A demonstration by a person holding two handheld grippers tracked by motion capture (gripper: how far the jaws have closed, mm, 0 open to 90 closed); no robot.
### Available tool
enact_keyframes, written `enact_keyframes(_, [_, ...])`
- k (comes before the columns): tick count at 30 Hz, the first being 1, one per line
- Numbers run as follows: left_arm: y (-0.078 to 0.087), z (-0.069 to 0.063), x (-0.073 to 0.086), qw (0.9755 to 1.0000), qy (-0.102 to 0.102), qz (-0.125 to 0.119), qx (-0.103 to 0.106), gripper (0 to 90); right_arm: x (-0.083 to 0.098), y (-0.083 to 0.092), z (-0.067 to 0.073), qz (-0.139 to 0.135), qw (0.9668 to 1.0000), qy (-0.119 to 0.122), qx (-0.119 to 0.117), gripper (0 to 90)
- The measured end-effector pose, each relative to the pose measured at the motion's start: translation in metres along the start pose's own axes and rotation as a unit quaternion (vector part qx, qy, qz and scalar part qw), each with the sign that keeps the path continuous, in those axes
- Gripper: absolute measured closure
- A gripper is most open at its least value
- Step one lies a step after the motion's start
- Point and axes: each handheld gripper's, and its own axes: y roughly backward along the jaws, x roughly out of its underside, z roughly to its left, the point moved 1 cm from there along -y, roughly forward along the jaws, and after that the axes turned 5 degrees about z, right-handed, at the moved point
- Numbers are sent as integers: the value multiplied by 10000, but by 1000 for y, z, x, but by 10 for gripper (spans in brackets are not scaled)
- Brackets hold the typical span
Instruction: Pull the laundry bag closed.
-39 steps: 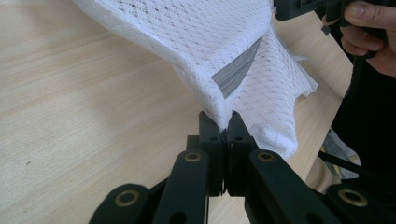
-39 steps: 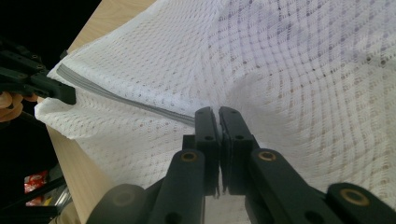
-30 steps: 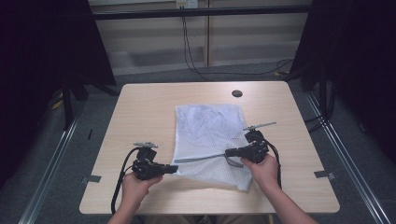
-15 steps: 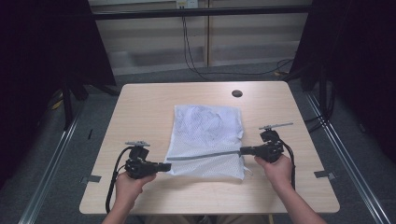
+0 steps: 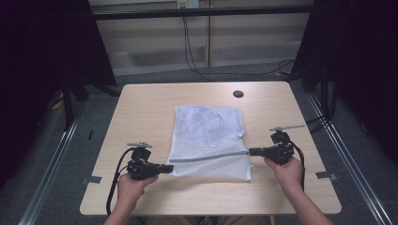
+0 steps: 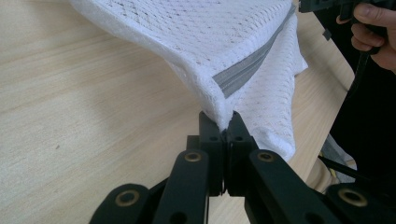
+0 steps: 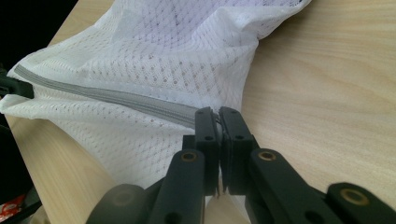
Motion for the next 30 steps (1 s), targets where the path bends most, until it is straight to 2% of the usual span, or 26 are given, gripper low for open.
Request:
enact_keyframes(2, [-1,-1,0,10000,-22,21,-25,889,1,1,1,-9,10000,14,36,871])
enact_keyframes(11, [-6,-6,1,9997,-203,53,108,880,3,6,1,-82,9999,64,122,868])
enact_keyframes(15, [-7,-7,1,9993,-283,96,204,840,4,8,2,-88,9997,129,181,863])
enact_keyframes(19, [-6,-8,1,9990,-389,57,197,718,5,9,3,-90,9992,240,301,859])
enact_keyframes(21, [-4,-7,0,9989,-425,55,167,605,5,10,2,-116,9992,220,315,847])
enact_keyframes(25, [-2,-7,2,9988,-493,23,-40,426,5,14,-1,-195,9987,237,402,736])
enact_keyframes(28, [0,-8,2,9987,-491,-139,-15,328,6,17,-2,-227,9982,273,478,665])
enact_keyframes(30, [2,-9,2,9983,-522,-263,-39,300,6,18,-2,-246,9982,284,468,611])
